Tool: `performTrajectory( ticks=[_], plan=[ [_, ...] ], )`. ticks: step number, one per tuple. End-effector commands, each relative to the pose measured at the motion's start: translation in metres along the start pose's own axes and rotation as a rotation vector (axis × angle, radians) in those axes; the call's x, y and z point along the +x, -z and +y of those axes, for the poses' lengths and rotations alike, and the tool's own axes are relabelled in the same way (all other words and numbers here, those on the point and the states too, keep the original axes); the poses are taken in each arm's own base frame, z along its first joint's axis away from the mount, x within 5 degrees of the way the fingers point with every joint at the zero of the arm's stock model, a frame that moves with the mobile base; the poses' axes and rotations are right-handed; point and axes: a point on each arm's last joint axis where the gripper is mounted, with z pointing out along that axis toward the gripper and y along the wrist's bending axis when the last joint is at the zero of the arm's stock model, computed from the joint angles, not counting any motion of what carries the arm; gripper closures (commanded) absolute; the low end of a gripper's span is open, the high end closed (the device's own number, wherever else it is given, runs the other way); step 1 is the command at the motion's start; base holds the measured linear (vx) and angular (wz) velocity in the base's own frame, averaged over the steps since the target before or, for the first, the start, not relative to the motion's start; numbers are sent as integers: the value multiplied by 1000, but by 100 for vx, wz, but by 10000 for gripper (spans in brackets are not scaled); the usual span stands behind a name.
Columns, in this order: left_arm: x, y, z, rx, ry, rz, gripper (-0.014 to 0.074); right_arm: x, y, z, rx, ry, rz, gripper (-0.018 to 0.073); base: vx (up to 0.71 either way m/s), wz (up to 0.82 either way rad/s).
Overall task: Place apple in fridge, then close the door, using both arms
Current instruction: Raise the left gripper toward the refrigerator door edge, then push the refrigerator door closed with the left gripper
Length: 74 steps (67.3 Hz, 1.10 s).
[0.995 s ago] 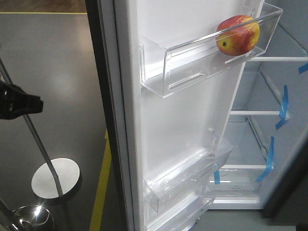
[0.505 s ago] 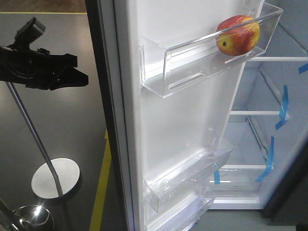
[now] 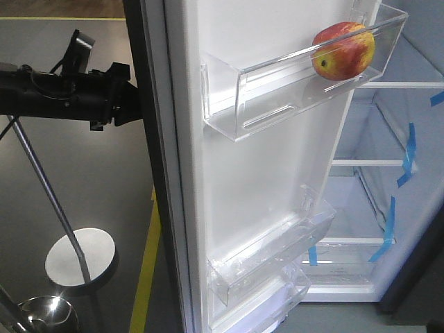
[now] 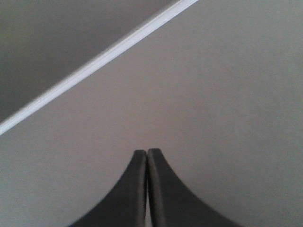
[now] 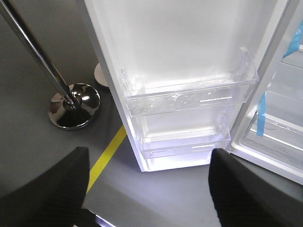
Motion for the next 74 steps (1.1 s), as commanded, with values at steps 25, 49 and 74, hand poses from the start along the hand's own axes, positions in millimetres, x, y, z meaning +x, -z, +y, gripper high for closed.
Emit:
performTrajectory(
  ticks=[25,49,74],
  plan=[
    [21,-34,-70,196,-121,90,603,-10,3,1,-1,1,-67,57,0,0],
    [55,-80,-108,247,-300,144,603,-10,3,1,-1,1,-67,57,0,0],
    [85,-123,-152,266,-413,23,603,-10,3,1,-1,1,-67,57,0,0]
  ],
)
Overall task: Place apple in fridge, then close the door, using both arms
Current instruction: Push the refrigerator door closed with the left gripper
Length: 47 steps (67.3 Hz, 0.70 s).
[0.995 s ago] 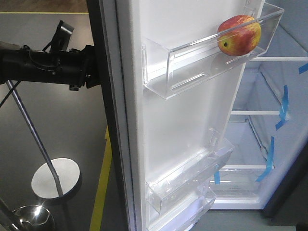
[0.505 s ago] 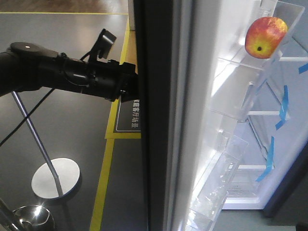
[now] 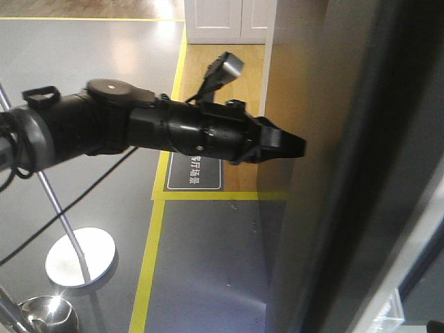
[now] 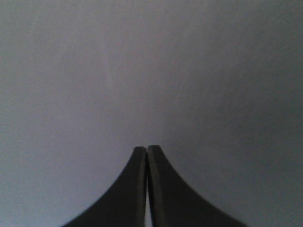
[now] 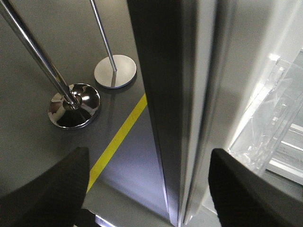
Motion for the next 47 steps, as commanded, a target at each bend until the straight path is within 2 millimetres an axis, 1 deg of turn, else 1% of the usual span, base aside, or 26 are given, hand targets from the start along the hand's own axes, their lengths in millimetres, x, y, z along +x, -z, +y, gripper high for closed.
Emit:
performTrajectory(
  ticks=[1,7,13,19,24,32,33,34,38,39,43,46,47],
  plan=[
    [-16,-2,-38,39,-61,-117,603,-10,3,1,-1,1,-67,57,0,0],
    [-12,-14,-46,9,-93,-126,603,-10,3,1,-1,1,-67,57,0,0],
    [-9,-25,-50,-16,-112,-132,603,-10,3,1,-1,1,-67,57,0,0],
    [-7,-40,-52,0,-126,-120,603,-10,3,1,-1,1,-67,57,0,0],
    [-11,-55,-52,25,-138,-118,603,-10,3,1,-1,1,-67,57,0,0],
    [-21,-76,-49,51,-160,-139,603,-10,3,1,-1,1,-67,57,0,0],
    [-25,-79,-51,60,-166,-149,603,-10,3,1,-1,1,-67,57,0,0],
    [-24,-84,-48,61,-164,-147,603,-10,3,1,-1,1,-67,57,0,0],
    [-30,-94,-50,79,-182,-165,603,-10,3,1,-1,1,-67,57,0,0],
    [-29,-97,-47,80,-178,-163,603,-10,3,1,-1,1,-67,57,0,0],
    [-33,-108,-46,102,-175,-185,603,-10,3,1,-1,1,-67,57,0,0],
    [-38,-113,-47,118,-184,-201,603,-10,3,1,-1,1,-67,57,0,0],
    [-37,-116,-44,122,-184,-198,603,-10,3,1,-1,1,-67,57,0,0]
  ],
)
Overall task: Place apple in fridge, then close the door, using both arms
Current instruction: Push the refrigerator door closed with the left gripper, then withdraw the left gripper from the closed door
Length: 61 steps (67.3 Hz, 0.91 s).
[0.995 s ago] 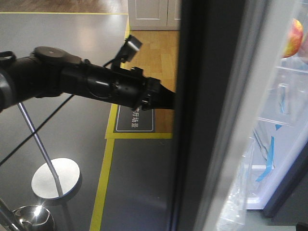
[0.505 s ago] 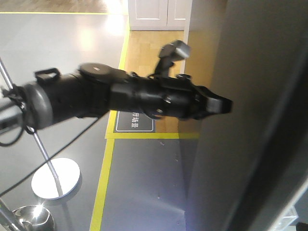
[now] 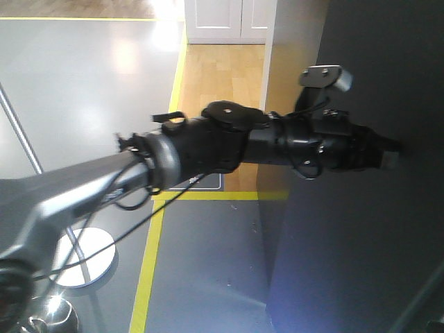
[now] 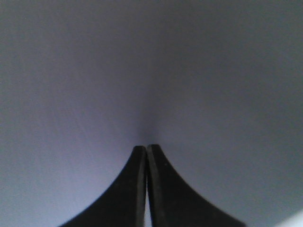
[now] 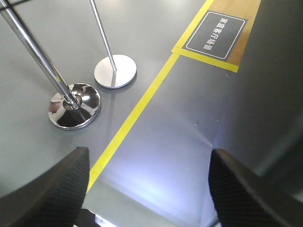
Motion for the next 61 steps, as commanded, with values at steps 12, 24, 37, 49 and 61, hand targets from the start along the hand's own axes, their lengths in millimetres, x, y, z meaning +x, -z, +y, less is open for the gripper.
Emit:
performTrajectory(
  ticks=[12,24,37,49,61],
  plan=[
    [-34,-12,-24,114,-69,-104,603,-10,3,1,-1,1,-67,57,0,0],
    [-35,-6,-26,25,-171,-30,603,-10,3,1,-1,1,-67,57,0,0],
    [-41,10,-29,-130,-203,94,603,-10,3,1,-1,1,-67,57,0,0],
    [-57,41,-42,-307,-270,202,603,-10,3,1,-1,1,-67,57,0,0],
    [-66,80,-53,-498,-350,321,603,-10,3,1,-1,1,-67,57,0,0]
  ],
)
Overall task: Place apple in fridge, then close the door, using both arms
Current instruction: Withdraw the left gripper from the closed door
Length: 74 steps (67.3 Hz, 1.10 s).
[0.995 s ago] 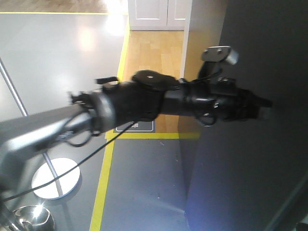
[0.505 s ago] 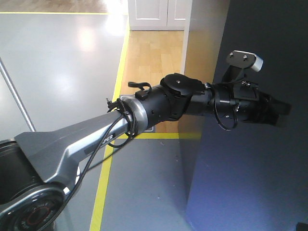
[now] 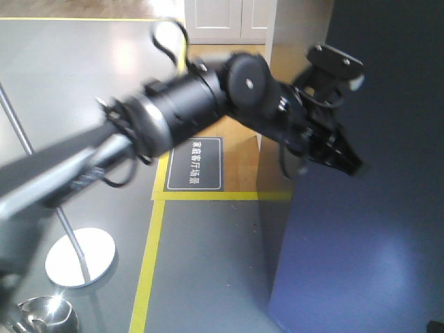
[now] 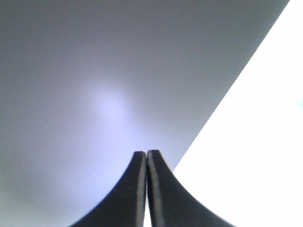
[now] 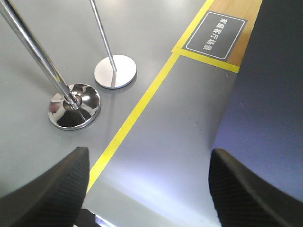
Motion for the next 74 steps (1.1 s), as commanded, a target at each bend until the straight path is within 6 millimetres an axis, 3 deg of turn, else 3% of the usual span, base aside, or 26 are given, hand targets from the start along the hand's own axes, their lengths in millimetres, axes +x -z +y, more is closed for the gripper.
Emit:
performTrajectory(
  ticks=[1,17,51,66,74],
  plan=[
    [-20,62,-6,-110,-13,-62,603,-10,3,1,-1,1,-67,57,0,0],
    [17,105,-9,-234,-19,-59,603,-10,3,1,-1,1,-67,57,0,0],
    [157,216,8,-454,179,-101,603,-11,3,1,-1,1,-76,57,0,0],
    [200,246,0,-529,228,-129,603,-11,3,0,4,11,-75,62,0,0],
    [209,255,-6,-545,210,-148,603,-12,3,-2,24,21,-80,152,0,0]
  ],
)
